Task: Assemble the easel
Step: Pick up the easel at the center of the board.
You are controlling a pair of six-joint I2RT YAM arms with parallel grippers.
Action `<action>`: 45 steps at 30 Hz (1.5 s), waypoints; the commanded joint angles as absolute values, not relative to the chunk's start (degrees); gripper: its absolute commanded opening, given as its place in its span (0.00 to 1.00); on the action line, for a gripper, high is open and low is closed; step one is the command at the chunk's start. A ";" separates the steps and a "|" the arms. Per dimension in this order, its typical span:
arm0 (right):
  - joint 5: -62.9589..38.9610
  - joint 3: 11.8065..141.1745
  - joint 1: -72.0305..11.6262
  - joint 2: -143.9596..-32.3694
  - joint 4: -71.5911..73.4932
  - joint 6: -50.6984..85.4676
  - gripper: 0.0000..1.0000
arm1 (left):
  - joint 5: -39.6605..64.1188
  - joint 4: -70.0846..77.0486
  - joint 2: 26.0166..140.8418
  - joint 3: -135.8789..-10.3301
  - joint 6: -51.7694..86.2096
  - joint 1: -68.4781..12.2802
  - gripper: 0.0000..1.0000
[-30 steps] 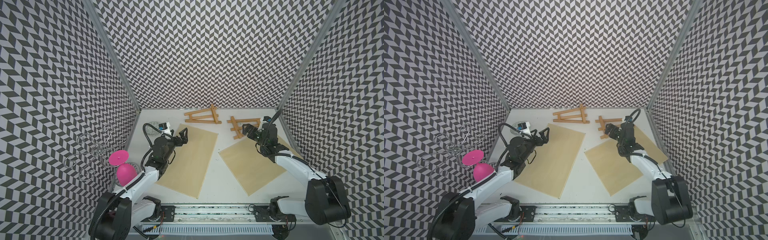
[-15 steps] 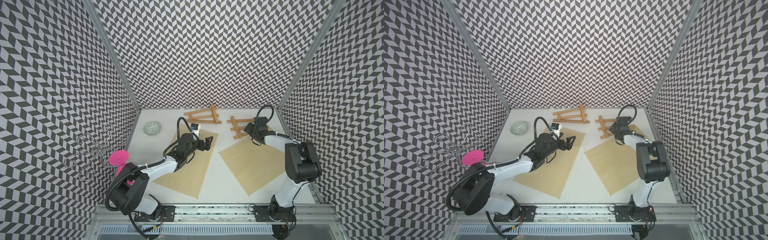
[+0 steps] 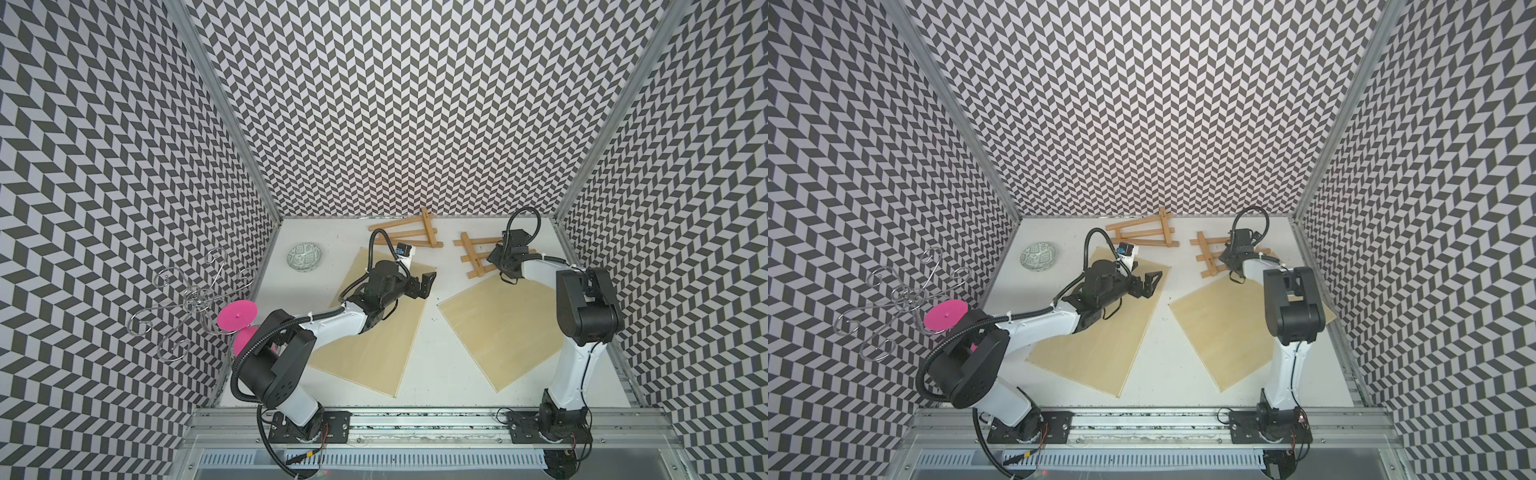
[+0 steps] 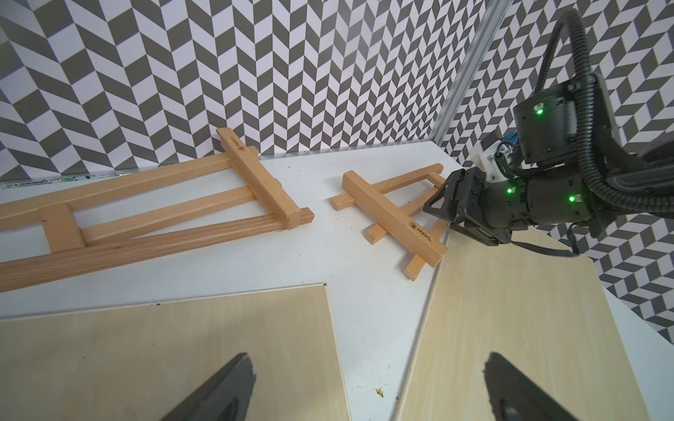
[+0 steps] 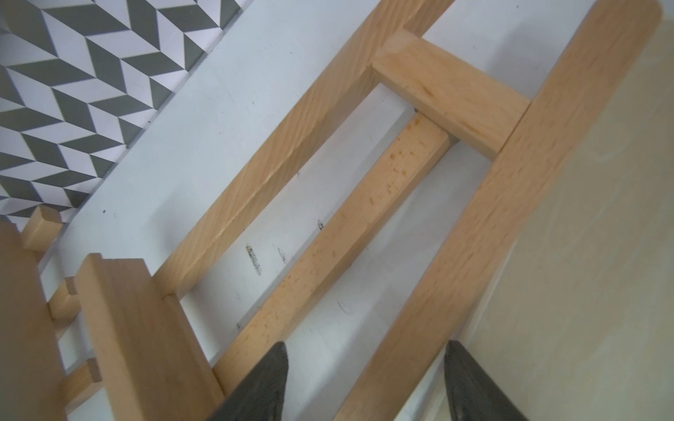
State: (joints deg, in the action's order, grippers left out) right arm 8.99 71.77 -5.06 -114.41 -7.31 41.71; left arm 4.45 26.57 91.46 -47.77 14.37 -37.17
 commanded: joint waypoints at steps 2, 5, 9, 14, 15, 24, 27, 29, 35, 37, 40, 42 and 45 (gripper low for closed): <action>11.09 73.44 -5.03 -117.10 -7.54 42.89 0.66 | 5.22 24.82 92.72 -50.10 13.66 -38.22 1.00; 11.68 73.47 -4.95 -117.93 -7.64 43.08 0.64 | 4.33 24.69 92.77 -50.19 13.54 -38.67 1.00; 12.50 74.48 -4.86 -119.54 -7.89 43.15 0.61 | 4.06 24.18 93.30 -50.93 13.35 -38.92 1.00; 12.76 76.08 -4.85 -121.63 -8.50 42.93 0.59 | 3.16 22.72 94.22 -52.42 13.19 -39.11 1.00; 12.66 76.22 -4.79 -121.92 -8.35 42.89 0.59 | 3.16 22.63 94.30 -52.63 13.02 -39.18 1.00; 12.07 77.72 -3.52 -123.21 -8.50 42.62 0.48 | 1.56 21.09 94.66 -53.96 12.40 -39.95 1.00; 11.16 79.43 -3.34 -123.96 -9.71 42.00 0.45 | 1.26 20.83 94.82 -54.14 12.39 -39.99 1.00; 11.23 80.00 -3.18 -124.13 -9.93 41.91 0.40 | 1.07 20.44 94.83 -54.49 12.39 -40.08 1.00; 9.34 80.57 -2.65 -123.56 -8.76 41.59 0.36 | 0.52 20.22 94.81 -54.57 12.13 -40.30 1.00; 8.11 81.56 -2.57 -123.44 -8.70 41.23 0.33 | 0.53 19.96 95.07 -54.88 12.04 -40.25 1.00; 6.85 83.32 -2.51 -122.92 -8.80 40.68 0.27 | 0.14 19.30 95.29 -55.70 11.95 -40.30 1.00; 6.51 83.85 -2.51 -122.24 -8.81 40.78 0.26 | -0.10 19.08 95.27 -56.19 12.08 -40.25 1.00; 5.56 83.85 -2.53 -120.91 -7.43 40.18 0.21 | -0.10 18.98 95.27 -57.01 11.96 -40.25 1.00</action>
State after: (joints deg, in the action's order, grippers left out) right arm 7.20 82.41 -2.70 -122.08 -9.80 40.53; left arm 0.69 19.84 94.70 -55.31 12.62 -39.79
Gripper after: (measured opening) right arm 0.225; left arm 0.992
